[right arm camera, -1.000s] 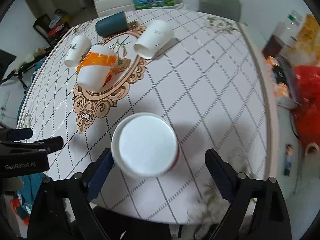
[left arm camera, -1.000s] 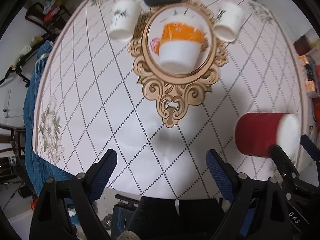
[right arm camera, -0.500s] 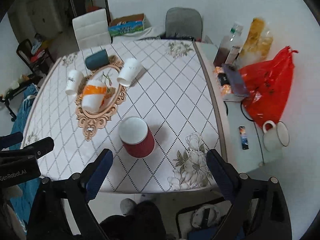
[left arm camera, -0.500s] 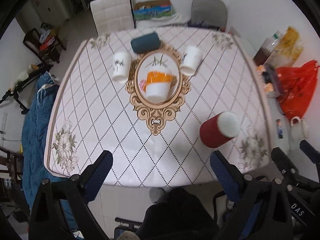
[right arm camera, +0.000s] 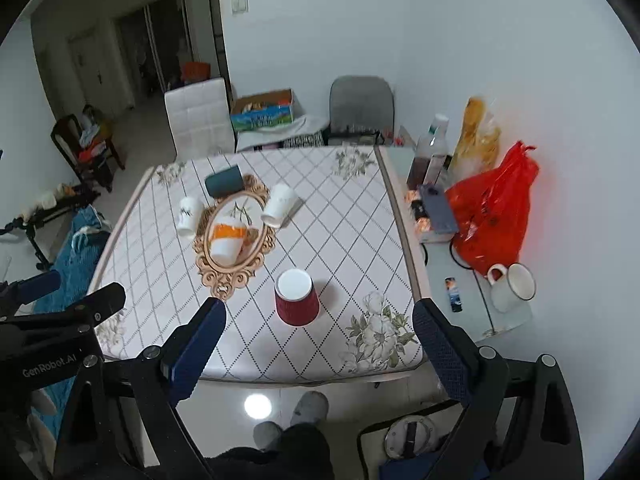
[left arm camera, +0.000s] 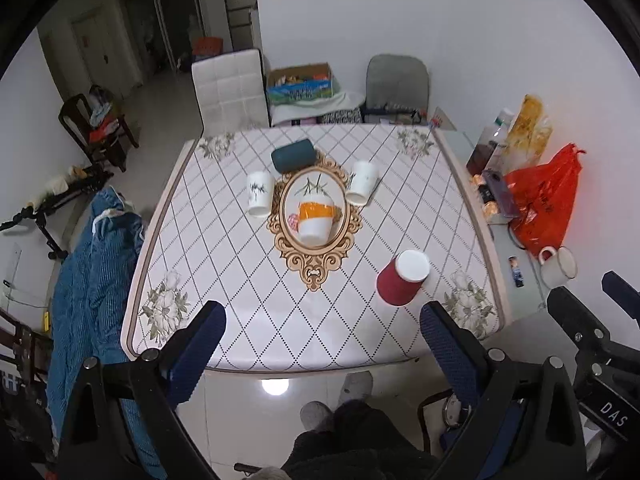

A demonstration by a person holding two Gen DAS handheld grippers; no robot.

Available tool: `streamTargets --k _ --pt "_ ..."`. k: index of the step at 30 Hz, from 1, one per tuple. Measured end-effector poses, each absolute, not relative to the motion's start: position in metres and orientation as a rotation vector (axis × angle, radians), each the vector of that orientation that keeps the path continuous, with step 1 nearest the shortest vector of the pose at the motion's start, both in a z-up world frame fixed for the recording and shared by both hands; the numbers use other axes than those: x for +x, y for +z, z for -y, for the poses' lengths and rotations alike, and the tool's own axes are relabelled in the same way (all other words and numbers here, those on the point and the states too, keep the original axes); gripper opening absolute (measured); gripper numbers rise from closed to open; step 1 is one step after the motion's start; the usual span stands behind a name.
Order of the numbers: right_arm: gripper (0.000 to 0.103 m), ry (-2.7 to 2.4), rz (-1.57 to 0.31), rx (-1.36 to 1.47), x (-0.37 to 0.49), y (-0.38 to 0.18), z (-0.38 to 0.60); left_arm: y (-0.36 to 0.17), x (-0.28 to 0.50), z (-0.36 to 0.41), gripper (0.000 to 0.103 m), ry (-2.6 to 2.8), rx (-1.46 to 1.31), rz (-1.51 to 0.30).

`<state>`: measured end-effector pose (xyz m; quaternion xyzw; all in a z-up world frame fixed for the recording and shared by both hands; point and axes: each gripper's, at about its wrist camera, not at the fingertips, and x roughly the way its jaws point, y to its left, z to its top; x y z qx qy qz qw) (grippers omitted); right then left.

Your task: Flip cup upside down

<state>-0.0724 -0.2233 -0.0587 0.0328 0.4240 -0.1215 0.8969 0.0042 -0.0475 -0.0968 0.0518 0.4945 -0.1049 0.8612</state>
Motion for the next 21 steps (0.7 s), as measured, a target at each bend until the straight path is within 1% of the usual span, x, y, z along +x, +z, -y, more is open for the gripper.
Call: streamTargets --k 9,21 --pt "0.097 -0.263 -0.798 0.072 -0.118 0.000 0.207 -0.055 -0.024 0.033 0.099 -0.240 0.097 -0.971" --pt "0.097 -0.256 -0.775 0.072 -0.135 0.028 0.193 -0.032 -0.041 0.019 0.099 -0.219 0.079 -0.949"
